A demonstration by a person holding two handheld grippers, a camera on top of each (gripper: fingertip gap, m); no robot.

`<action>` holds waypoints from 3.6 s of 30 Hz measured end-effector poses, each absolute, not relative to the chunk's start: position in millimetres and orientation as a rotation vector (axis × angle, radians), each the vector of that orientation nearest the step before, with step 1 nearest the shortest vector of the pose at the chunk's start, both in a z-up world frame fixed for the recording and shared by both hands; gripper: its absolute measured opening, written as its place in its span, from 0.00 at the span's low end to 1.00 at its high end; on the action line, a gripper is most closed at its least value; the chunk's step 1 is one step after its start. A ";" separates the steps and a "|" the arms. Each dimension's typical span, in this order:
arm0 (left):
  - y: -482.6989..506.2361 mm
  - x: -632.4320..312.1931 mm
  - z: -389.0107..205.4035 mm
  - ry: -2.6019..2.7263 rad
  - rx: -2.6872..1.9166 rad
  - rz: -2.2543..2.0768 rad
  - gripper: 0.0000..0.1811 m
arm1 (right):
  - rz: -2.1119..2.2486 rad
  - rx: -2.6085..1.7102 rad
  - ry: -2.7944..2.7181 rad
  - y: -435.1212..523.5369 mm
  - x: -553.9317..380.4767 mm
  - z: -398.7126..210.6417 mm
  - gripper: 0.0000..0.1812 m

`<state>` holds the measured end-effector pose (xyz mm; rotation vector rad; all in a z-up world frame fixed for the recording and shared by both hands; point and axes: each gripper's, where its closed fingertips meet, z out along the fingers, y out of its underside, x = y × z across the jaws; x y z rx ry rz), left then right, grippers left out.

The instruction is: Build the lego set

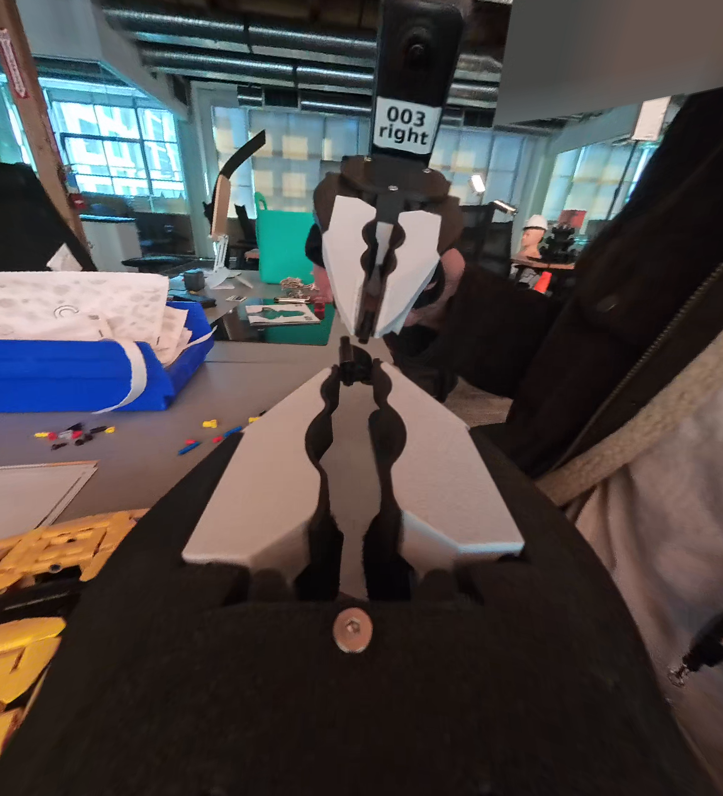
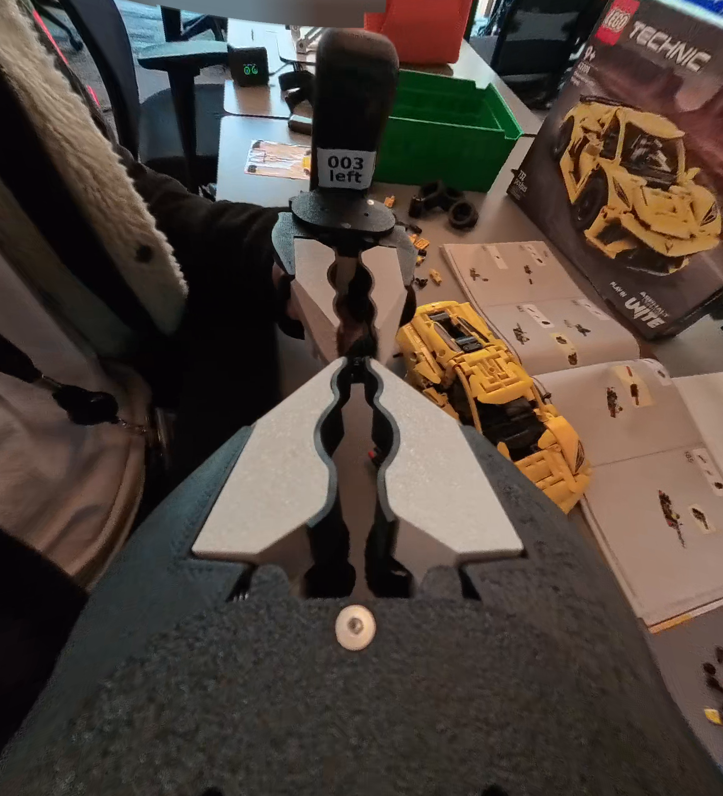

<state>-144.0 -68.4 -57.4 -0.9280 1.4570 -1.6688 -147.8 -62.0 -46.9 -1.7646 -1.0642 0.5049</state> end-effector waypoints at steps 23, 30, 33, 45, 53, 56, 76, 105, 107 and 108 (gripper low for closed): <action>-71.6 -137.7 -74.1 1.565 -0.929 -1.453 0.08 | 0.597 -1.905 -1.092 -60.2 -143.3 -71.7 0.02; -66.4 -129.9 -95.6 1.657 -0.946 -1.220 0.07 | 0.440 -2.001 -1.166 -56.2 -136.8 -91.6 0.02; -65.4 -125.1 -109.5 1.713 -0.937 -1.075 0.07 | 0.295 -2.089 -1.246 -56.3 -131.5 -105.8 0.02; -60.6 -119.0 -132.4 1.801 -0.889 -0.767 0.07 | 0.288 -2.238 -1.238 -53.2 -126.5 -127.4 0.02; -56.8 -113.6 -158.3 1.889 -0.894 -0.590 0.07 | -0.006 -2.248 -1.336 -49.8 -120.6 -153.3 0.02; -52.5 -113.5 -158.2 1.864 -0.921 -0.633 0.07 | -0.019 -2.216 -1.294 -44.8 -120.1 -154.0 0.02; -57.9 -115.7 -128.4 1.735 -0.970 -0.947 0.08 | 0.175 -2.142 -1.154 -48.4 -119.3 -120.2 0.06; -7.3 -118.8 -140.9 1.655 -1.161 -0.894 0.08 | 0.422 -2.168 -0.983 -84.7 -127.1 -213.1 0.08; 10.2 -123.1 -138.6 1.605 -1.206 -0.899 0.08 | 0.417 -2.144 -1.035 -75.5 -145.1 -219.2 0.09; 21.6 -126.6 -137.2 1.576 -1.228 -0.892 0.08 | 0.396 -2.142 -1.053 -69.7 -149.8 -222.8 0.10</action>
